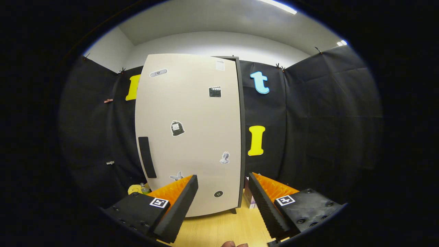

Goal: Open the shoe cabinet door, grab the shoes and put them into the shoe cabinet, then close the shoe cabinet door.

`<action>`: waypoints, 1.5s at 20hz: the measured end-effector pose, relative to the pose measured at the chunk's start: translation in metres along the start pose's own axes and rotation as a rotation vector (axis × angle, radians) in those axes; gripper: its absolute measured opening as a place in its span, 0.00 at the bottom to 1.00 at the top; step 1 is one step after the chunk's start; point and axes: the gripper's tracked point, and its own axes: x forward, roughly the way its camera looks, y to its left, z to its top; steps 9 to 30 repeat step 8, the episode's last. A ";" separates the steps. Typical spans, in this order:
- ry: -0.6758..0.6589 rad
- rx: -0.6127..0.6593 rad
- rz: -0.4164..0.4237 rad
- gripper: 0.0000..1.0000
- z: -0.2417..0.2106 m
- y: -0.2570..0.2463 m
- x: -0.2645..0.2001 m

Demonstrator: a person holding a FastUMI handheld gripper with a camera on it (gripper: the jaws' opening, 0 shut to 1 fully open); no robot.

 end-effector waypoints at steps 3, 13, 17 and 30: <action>-0.001 0.007 -0.002 0.97 0.000 0.000 -0.001; -0.007 0.006 -0.005 0.97 0.002 -0.001 -0.003; -0.007 0.006 -0.005 0.97 0.002 -0.001 -0.003; -0.007 0.006 -0.005 0.97 0.002 -0.001 -0.003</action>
